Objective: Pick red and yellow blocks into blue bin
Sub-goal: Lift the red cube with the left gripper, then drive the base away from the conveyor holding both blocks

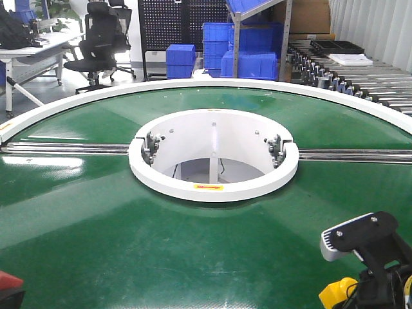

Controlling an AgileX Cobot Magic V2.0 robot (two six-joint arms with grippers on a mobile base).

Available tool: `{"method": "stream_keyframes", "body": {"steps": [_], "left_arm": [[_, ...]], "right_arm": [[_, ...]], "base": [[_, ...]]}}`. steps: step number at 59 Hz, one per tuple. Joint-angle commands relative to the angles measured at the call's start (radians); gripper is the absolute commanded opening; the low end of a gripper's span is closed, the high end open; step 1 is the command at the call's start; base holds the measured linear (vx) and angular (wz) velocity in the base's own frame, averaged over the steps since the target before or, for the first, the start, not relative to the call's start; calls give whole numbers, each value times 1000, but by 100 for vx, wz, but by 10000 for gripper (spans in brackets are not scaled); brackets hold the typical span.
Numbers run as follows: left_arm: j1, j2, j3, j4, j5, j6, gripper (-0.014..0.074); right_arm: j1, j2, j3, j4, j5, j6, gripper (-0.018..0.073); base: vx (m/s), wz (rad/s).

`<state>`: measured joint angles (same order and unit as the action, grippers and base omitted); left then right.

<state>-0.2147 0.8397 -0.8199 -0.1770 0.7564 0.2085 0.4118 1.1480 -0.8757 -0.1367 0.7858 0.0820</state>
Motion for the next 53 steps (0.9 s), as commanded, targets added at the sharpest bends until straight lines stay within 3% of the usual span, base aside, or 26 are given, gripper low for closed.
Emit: {"method": "stream_keyframes", "body": {"steps": [1, 53], "left_arm": [[-3, -21, -27, -20, -49, -8, 324], [-3, -21, -27, -20, -52, -8, 324]], "right_arm": [[-2, -22, -29, -21, -47, -5, 228], [-2, -22, -29, -21, -47, -5, 228]], "base": [[0, 0], [0, 0]]}}
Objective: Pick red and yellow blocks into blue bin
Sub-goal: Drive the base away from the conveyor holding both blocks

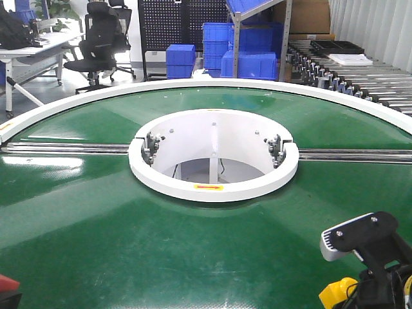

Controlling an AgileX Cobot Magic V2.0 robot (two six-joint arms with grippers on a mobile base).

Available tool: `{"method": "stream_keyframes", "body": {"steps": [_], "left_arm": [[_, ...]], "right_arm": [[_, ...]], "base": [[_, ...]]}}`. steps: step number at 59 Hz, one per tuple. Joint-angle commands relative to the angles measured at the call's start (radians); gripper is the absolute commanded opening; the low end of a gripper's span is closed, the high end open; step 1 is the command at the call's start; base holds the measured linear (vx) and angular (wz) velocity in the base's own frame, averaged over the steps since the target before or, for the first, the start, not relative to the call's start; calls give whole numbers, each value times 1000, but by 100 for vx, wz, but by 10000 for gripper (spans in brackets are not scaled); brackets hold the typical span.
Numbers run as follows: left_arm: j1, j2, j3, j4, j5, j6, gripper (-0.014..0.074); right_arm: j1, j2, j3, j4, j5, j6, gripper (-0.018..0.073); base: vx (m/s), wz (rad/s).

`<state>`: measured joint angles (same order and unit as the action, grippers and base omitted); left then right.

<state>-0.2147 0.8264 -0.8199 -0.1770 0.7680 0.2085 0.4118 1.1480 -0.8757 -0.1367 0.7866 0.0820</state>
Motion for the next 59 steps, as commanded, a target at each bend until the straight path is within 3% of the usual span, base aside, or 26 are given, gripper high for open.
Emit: {"method": "stream_keyframes", "body": {"steps": [1, 28, 59], "left_arm": [[-3, -7, -27, -20, -63, -8, 324], [-3, -7, -27, -20, -79, -8, 324], [-3, -7, -27, -20, -78, -8, 324]], "right_arm": [[-2, -22, -29, -21, -48, -5, 228], [-2, -22, -29, -21, -48, -5, 228], [-2, -22, -29, -21, -48, -5, 228]], "base": [[0, 0], [-4, 16], [-16, 66]]}}
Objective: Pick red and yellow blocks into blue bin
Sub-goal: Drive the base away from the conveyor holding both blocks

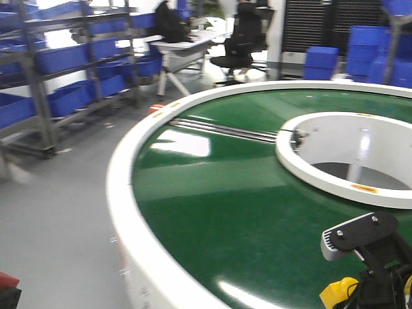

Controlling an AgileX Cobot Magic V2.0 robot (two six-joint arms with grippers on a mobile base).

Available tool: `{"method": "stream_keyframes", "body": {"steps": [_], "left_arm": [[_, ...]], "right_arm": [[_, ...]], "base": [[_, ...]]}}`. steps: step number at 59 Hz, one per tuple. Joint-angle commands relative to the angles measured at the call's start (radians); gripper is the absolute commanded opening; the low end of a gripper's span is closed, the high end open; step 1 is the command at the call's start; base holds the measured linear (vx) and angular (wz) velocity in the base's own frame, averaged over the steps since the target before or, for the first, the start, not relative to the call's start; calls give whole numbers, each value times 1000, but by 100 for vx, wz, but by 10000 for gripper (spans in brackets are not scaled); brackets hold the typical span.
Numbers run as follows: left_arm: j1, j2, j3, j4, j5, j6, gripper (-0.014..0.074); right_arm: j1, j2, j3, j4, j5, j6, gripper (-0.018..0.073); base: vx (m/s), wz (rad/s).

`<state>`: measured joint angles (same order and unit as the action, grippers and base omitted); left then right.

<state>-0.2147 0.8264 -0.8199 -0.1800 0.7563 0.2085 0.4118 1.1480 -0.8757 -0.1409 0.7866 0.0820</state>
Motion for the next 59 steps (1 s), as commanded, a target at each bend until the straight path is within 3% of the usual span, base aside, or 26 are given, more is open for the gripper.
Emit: {"method": "stream_keyframes", "body": {"steps": [1, 59], "left_arm": [[-3, -7, -27, -17, -66, -8, 324], [-3, -7, -27, -17, -66, -8, 324]], "right_arm": [[-2, -22, -29, -17, -48, -5, 228], [-2, -22, -29, -17, -37, -5, 228]], "base": [[-18, 69], [-16, 63]]}}
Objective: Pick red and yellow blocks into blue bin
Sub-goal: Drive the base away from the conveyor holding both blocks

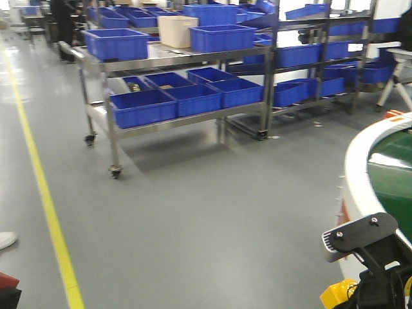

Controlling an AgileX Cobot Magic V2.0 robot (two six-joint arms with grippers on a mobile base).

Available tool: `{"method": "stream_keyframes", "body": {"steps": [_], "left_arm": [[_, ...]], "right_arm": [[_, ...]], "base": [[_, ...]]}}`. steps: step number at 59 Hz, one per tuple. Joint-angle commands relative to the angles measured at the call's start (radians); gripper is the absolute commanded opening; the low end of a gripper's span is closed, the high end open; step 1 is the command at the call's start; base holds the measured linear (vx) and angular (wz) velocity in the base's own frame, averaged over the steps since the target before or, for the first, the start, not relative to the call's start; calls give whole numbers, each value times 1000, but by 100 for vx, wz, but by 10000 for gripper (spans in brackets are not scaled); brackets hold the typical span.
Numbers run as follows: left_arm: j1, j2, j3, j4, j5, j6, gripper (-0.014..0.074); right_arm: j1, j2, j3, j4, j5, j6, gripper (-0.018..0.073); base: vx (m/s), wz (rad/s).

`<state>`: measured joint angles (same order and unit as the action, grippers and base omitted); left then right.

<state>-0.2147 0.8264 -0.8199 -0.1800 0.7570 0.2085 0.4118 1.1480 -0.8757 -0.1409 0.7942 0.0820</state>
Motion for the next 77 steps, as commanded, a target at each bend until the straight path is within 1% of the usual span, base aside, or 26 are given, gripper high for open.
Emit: {"method": "stream_keyframes", "body": {"steps": [1, 22, 55, 77], "left_arm": [[-3, -7, -27, -17, -66, -8, 324], [-3, -7, -27, -17, -66, -8, 324], [-3, -7, -27, -17, -64, -8, 324], [-3, -8, -27, -17, -64, -8, 324]], "right_arm": [[-2, -22, -29, -17, -44, -5, 228], [-2, -22, -29, -17, -44, -5, 228], [-2, -22, -29, -17, -44, -5, 228], [-2, -22, -29, -17, -44, -5, 228]], "base": [[-12, 45], [-7, 28], [5, -5], [17, 12]]}}
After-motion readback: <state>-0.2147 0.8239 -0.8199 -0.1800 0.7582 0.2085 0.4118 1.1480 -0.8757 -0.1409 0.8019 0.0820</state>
